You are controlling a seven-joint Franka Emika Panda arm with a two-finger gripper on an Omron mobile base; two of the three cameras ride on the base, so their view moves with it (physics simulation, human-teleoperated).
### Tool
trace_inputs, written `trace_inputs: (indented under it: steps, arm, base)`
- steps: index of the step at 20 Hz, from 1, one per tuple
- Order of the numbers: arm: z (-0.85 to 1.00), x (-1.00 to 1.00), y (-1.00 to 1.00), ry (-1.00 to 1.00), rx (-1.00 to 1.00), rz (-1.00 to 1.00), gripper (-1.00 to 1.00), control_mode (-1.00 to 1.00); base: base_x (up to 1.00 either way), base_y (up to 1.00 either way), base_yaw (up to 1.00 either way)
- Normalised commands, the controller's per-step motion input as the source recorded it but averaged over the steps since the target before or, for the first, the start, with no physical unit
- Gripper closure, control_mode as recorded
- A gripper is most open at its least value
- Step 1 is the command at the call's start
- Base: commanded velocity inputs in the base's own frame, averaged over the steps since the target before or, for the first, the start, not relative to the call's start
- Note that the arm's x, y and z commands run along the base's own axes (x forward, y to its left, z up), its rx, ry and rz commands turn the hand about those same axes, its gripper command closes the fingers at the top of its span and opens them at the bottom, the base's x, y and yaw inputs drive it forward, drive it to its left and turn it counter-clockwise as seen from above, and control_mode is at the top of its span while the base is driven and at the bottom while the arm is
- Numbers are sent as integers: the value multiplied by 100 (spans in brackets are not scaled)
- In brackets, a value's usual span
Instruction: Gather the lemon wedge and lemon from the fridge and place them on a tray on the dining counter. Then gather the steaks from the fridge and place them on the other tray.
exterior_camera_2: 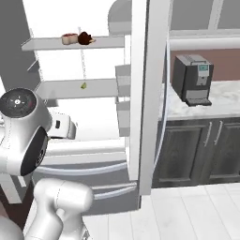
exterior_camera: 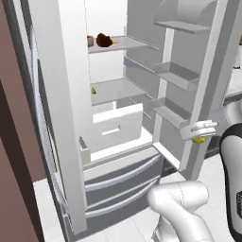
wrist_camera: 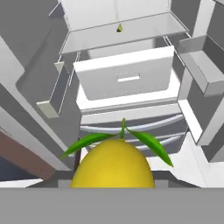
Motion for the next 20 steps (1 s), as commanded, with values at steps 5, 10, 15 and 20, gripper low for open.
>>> trace_inputs:
  steps: [5, 10, 15, 20]
  arm:
    - [0, 0, 0, 0, 0, 0, 100, 100]
    - [0, 0, 0, 0, 0, 0, 100, 100]
    - [0, 0, 0, 0, 0, 0, 100, 100]
    - [0, 0, 0, 0, 0, 0, 100, 100]
  base:
    - [-54, 16, -34]
    - [-52, 6, -42]
    - [-53, 1, -47]
    - [-54, 1, -50]
